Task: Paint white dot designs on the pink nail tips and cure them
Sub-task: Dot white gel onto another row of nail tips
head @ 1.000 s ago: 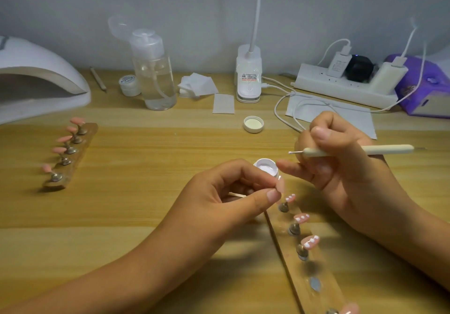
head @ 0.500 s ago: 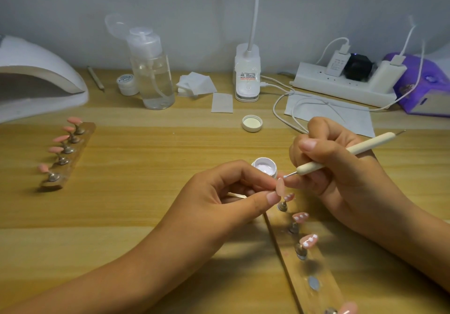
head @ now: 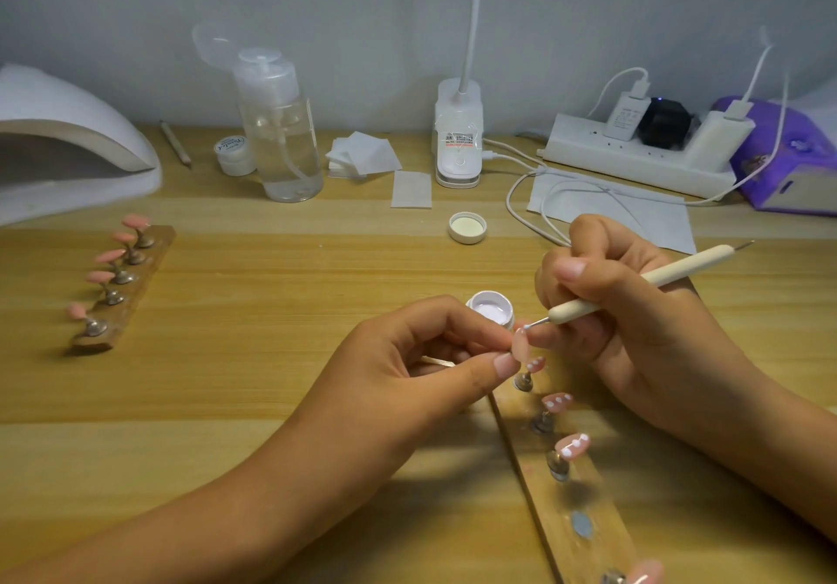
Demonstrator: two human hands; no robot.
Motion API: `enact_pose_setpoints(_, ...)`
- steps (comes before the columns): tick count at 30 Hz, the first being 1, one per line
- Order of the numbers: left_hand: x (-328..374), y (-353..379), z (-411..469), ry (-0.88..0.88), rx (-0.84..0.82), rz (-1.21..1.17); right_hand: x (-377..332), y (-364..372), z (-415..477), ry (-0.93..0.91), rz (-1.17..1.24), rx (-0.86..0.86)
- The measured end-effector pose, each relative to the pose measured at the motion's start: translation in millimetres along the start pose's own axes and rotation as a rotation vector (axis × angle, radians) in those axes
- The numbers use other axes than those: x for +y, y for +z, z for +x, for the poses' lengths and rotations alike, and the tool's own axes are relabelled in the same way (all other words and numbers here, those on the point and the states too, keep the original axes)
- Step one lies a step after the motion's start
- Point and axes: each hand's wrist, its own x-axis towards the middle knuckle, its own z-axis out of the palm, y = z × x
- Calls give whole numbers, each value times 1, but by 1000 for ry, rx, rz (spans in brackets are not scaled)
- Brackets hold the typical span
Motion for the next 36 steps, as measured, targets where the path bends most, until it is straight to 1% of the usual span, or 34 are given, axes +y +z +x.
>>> enact_pose_setpoints(13,-1,-1,0,-2,-1,6,0,-1,0,10,4,-22)
enact_pose_setpoints(21,-2,-1,0,-12,-1,-5,-1,0,0,23,10,13)
enact_pose_setpoints(28,-2,-1,1,-14,4,-10,-1,-3,-1,21,-30,-18)
enact_pose_setpoints(36,0,-1,0,-13,0,-12,1,-4,0,6,4,-43)
